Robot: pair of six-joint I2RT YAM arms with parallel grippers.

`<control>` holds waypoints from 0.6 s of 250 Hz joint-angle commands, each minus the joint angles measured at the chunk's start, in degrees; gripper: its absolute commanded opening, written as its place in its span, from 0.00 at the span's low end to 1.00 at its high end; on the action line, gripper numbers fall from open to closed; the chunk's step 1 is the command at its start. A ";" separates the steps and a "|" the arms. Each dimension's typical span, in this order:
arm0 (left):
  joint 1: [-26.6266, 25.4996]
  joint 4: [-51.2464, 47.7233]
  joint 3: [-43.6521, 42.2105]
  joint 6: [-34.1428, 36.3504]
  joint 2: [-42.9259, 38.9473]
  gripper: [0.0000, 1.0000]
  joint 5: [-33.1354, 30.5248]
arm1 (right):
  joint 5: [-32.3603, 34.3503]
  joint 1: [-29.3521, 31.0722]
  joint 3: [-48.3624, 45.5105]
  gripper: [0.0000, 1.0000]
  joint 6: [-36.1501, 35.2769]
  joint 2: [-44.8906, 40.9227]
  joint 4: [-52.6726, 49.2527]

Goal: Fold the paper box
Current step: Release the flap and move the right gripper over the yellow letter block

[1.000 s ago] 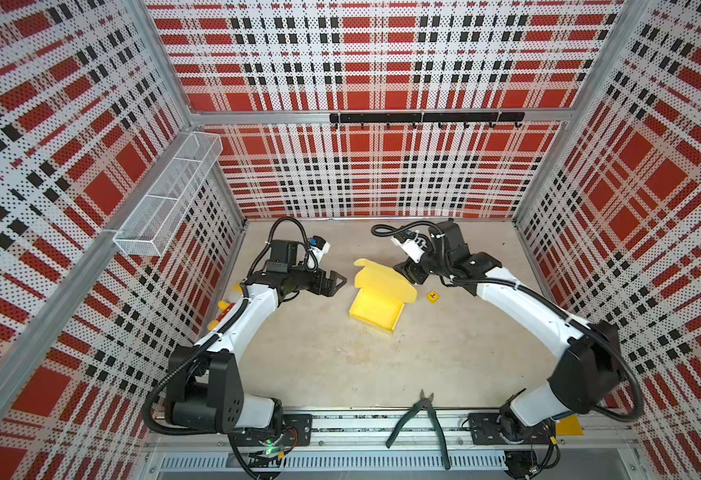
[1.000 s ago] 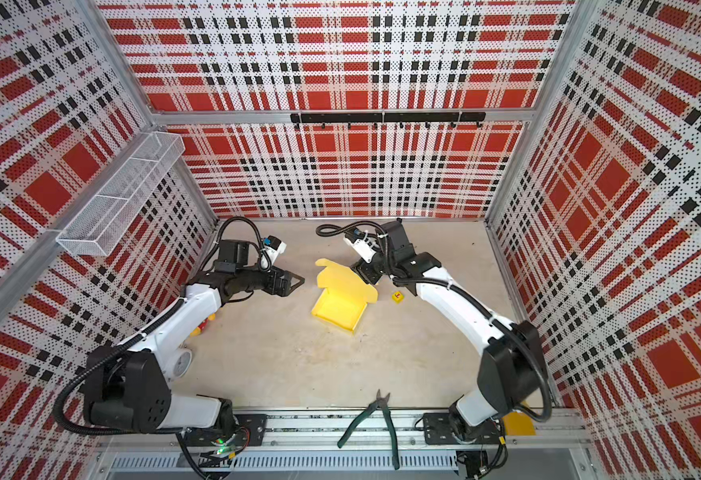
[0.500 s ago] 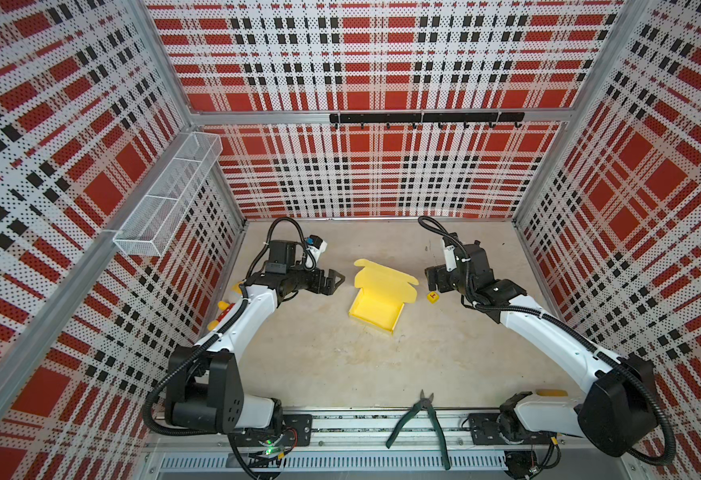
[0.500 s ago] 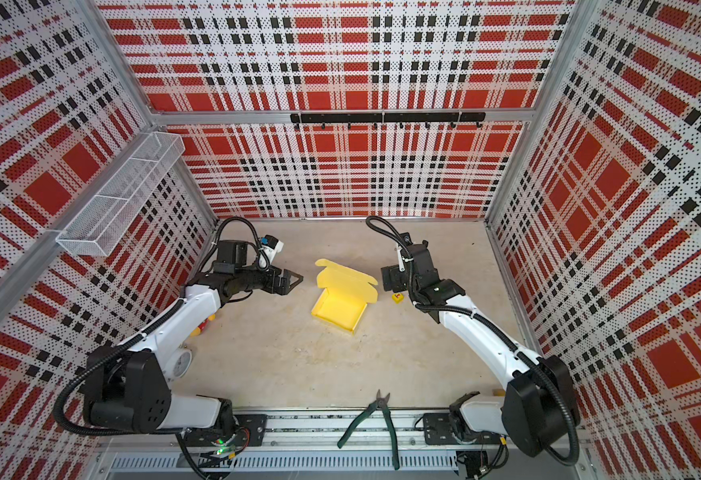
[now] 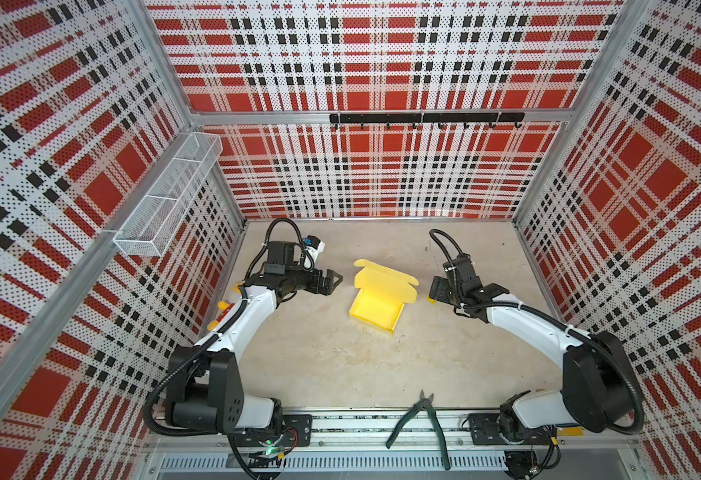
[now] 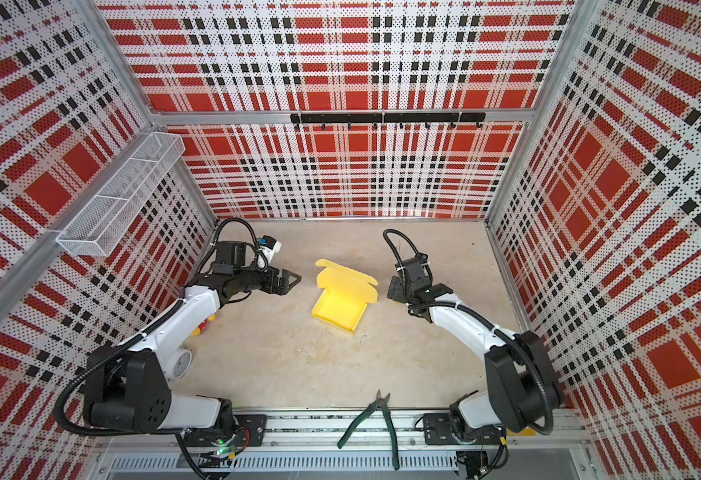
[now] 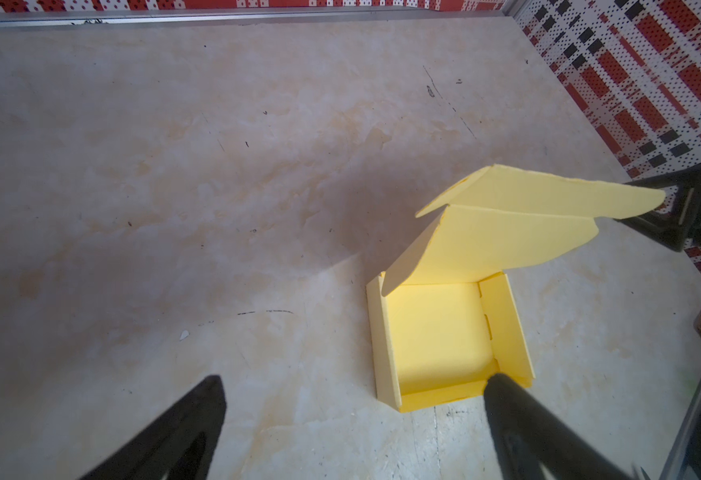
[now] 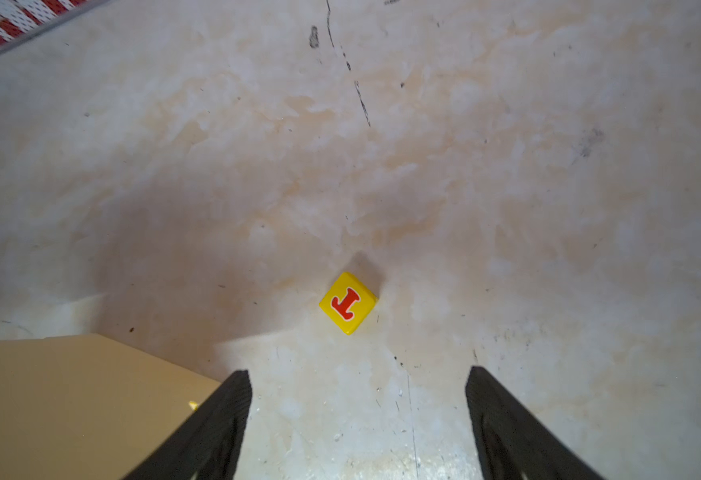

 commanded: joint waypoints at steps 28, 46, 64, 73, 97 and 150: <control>1.05 1.35 -0.51 -1.02 -0.94 1.00 -0.19 | -0.59 0.14 3.88 0.84 6.53 6.50 -0.77; 1.02 1.44 -0.76 -0.92 -1.19 0.99 0.04 | -0.13 0.15 5.01 0.84 6.72 8.31 -1.12; 1.19 1.54 -0.83 -1.04 -1.17 1.00 0.04 | 0.33 0.14 6.09 0.84 7.05 10.08 -1.15; 1.21 1.50 -0.72 -1.00 -1.04 1.00 -0.12 | 0.43 0.10 7.00 0.84 7.05 10.99 -1.32; 1.19 1.66 -0.91 -1.11 -1.00 1.00 0.12 | 0.29 0.15 8.55 0.84 7.51 13.34 -1.38; 1.36 2.05 -0.95 -1.28 -0.62 0.99 0.21 | 2.44 0.13 12.65 0.79 7.15 19.04 -3.59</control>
